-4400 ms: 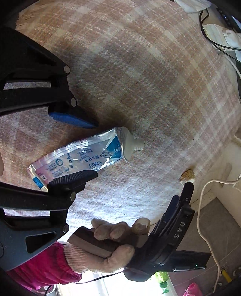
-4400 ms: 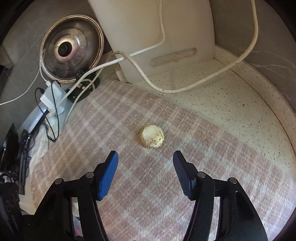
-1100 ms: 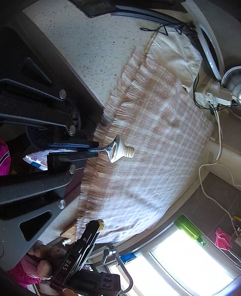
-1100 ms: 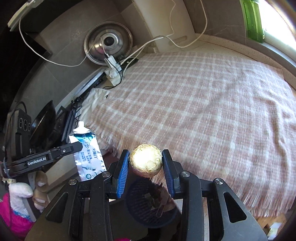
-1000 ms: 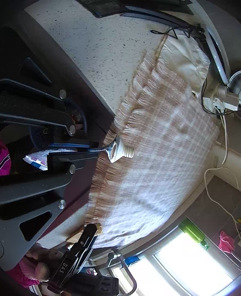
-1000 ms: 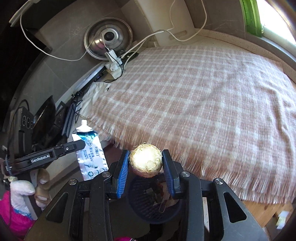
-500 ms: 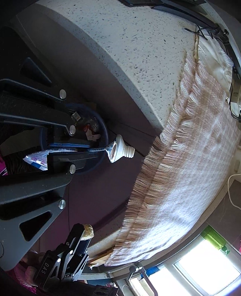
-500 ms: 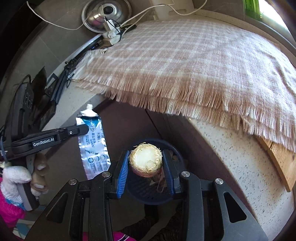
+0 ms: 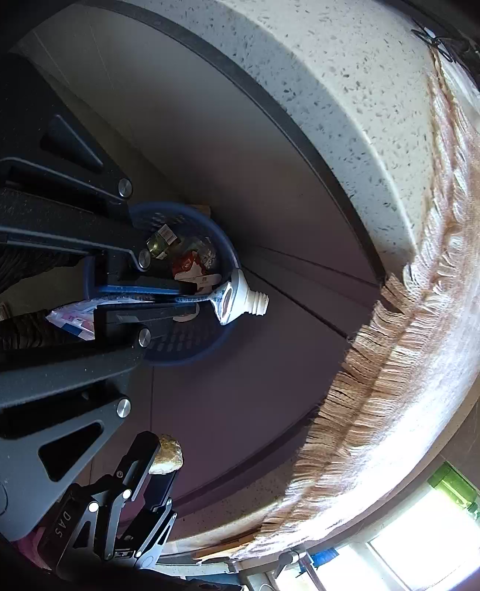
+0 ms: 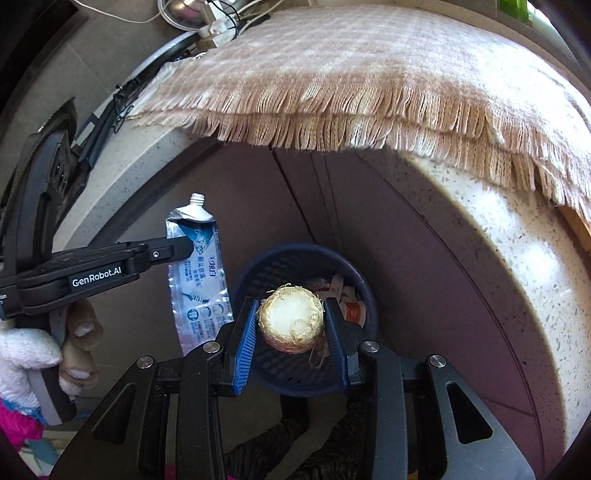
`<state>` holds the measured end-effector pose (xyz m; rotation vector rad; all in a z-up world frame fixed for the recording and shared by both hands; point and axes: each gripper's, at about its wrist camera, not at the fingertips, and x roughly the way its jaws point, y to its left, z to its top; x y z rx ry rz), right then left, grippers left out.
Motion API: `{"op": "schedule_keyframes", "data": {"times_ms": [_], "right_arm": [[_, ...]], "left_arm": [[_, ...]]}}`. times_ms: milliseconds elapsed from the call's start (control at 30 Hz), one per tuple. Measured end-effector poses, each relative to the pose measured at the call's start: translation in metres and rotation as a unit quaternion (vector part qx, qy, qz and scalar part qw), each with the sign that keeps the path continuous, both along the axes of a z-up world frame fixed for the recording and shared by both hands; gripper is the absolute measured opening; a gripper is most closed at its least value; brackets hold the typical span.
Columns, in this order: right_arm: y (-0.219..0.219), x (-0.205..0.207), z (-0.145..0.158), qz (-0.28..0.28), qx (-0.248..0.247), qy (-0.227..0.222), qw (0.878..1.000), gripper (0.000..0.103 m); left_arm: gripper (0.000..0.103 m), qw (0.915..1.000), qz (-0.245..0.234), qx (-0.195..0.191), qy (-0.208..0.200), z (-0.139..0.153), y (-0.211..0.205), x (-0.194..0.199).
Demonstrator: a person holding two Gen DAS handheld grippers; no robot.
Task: Collect trash
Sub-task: 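Open both tools to drop the tube and foil ball into the basket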
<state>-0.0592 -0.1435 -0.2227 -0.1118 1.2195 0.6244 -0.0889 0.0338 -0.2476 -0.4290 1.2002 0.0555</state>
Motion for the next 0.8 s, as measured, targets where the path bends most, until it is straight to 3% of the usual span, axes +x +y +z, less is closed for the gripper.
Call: {"op": "schedule_keyframes", "data": {"times_ms": [333, 800], "right_arm": [[0.011, 0.003, -0.032, 0.008, -0.031, 0.012, 0.999, 0.034], [0.021, 0.010, -0.054, 0.018, -0.052, 0.028, 0.998, 0.034]], "left_arm": [[0.001, 0.9999, -0.002, 0.003, 0.014, -0.028, -0.001, 0.002], [0.001, 0.9992, -0.006, 0.002, 0.039, -0.059, -0.011, 0.013]]}}
